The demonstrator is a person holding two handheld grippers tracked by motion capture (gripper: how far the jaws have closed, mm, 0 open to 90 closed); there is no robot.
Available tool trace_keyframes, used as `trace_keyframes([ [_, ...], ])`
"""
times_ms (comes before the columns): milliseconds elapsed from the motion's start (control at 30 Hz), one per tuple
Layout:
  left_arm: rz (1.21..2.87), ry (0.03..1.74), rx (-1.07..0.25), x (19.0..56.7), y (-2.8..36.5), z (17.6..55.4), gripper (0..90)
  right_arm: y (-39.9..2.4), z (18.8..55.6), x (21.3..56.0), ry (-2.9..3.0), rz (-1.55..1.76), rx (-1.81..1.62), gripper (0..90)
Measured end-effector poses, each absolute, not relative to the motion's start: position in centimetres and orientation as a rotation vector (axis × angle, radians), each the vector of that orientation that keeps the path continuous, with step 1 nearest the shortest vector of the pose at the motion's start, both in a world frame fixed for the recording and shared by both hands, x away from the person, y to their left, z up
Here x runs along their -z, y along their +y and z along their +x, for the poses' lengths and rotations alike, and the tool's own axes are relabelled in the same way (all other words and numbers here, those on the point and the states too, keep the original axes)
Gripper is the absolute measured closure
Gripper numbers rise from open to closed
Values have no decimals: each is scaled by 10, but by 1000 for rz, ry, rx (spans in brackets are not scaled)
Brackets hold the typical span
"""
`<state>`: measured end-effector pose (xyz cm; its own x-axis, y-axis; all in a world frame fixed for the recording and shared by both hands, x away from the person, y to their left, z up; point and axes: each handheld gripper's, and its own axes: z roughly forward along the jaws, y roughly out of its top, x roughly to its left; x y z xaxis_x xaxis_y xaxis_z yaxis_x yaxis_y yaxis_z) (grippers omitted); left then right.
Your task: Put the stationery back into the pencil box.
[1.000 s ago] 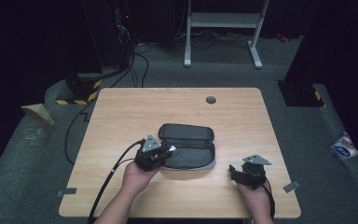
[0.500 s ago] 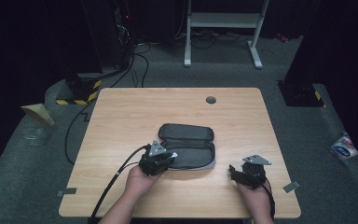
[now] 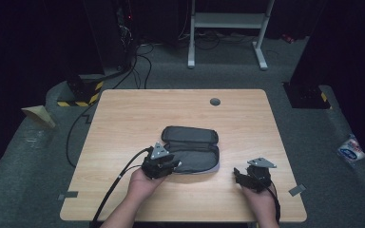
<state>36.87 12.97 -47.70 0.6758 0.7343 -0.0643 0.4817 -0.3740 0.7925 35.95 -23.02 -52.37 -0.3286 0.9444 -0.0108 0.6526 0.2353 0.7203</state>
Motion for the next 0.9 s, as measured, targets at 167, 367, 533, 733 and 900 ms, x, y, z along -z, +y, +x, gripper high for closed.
trace_keyframes([
  [167, 2035, 949, -387, 475, 132, 369, 631, -230, 360, 524, 2066, 1461, -869, 255],
  [367, 1992, 976, -383, 473, 136, 374, 574, -230, 359, 524, 2066, 1461, -869, 256],
  [533, 1956, 993, -392, 469, 138, 375, 521, -230, 359, 524, 2066, 1461, -869, 256],
  [733, 1953, 989, -404, 467, 140, 375, 477, -230, 359, 524, 2066, 1460, -869, 256],
  [900, 1936, 995, -411, 464, 141, 375, 413, -230, 359, 524, 2066, 1457, -868, 256],
])
